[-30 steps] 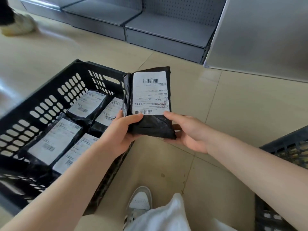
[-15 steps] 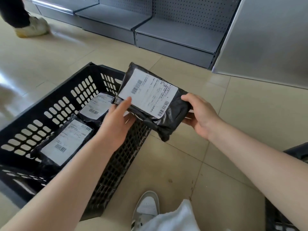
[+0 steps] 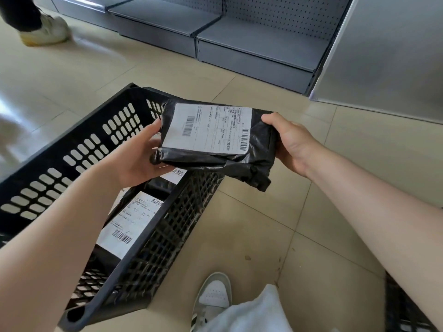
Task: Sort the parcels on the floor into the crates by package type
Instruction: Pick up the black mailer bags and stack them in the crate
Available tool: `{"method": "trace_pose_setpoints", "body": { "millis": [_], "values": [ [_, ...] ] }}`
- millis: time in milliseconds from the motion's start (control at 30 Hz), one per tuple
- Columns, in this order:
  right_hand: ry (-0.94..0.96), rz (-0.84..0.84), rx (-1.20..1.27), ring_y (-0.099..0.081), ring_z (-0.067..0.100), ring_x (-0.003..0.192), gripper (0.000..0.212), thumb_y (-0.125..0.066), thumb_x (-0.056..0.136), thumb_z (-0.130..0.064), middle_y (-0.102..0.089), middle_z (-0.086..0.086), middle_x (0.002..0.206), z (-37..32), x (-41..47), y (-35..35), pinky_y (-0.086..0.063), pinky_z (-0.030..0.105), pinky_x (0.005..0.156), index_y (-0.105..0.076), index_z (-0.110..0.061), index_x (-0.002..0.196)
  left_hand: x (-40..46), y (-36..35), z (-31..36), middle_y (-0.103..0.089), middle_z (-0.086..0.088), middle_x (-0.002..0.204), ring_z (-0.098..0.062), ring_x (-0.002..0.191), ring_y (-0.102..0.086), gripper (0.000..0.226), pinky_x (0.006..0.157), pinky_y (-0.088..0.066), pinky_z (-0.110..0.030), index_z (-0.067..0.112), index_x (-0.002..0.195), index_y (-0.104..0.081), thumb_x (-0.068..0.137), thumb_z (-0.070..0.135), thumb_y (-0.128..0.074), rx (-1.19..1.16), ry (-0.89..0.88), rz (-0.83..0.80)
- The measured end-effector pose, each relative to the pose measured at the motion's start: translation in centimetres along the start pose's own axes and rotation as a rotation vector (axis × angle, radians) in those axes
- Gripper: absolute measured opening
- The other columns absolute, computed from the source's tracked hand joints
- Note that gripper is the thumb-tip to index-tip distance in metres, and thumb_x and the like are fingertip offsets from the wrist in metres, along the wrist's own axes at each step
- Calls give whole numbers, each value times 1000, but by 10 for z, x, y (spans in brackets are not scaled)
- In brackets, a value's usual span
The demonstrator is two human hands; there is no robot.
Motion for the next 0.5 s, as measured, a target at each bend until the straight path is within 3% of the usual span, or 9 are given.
{"method": "trace_pose_setpoints", "body": {
  "millis": [100,233,300,400,500],
  "values": [
    [-13,2,-78,-69,27,95,23,-68,92,-29,-73,17,111,2,0,-6,-54,40,96,-67,-9,104,-2,-9,-4,-73,-6,114,-23,101,-72,50,84,-55,-42,19,126,-58,85,49,-57,-5,30,-60],
    [-26,-11,-89,-70,27,97,28,-61,97,-37,-74,11,105,7,-1,-18,-53,41,97,-66,-11,107,0,-2,-12,-77,-4,94,-19,74,-75,33,61,-61,-32,15,116,-62,89,33,-64,-74,66,73],
    [-46,-23,-83,-66,26,92,29,-51,102,-41,-70,12,103,10,-3,-24,-54,40,94,-59,-14,111,1,10,-16,-76,-5,99,-20,80,-74,36,69,-61,-35,15,121,-59,90,32,-63,-167,29,103],
    [-72,-18,-104,-66,28,97,39,-47,103,-42,-67,15,117,19,-5,-30,-58,39,91,-49,-13,130,0,28,-24,-74,-3,107,-21,92,-73,36,78,-59,-38,18,125,-57,91,30,-60,-335,-43,153],
    [-31,-57,-227,-64,25,99,28,-48,103,-40,-65,8,117,31,-8,-42,-57,41,94,-49,-19,122,-2,41,-35,-75,-1,91,-20,87,-74,19,81,-56,-41,19,110,-59,92,26,-58,-440,-73,216]
  ]
}}
Point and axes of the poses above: each hand's wrist, its own x-axis towards the middle knuckle, its own y-axis out of the back of the hand, z = x × y, the point moved 3 cm from there along x, towards the middle knuckle
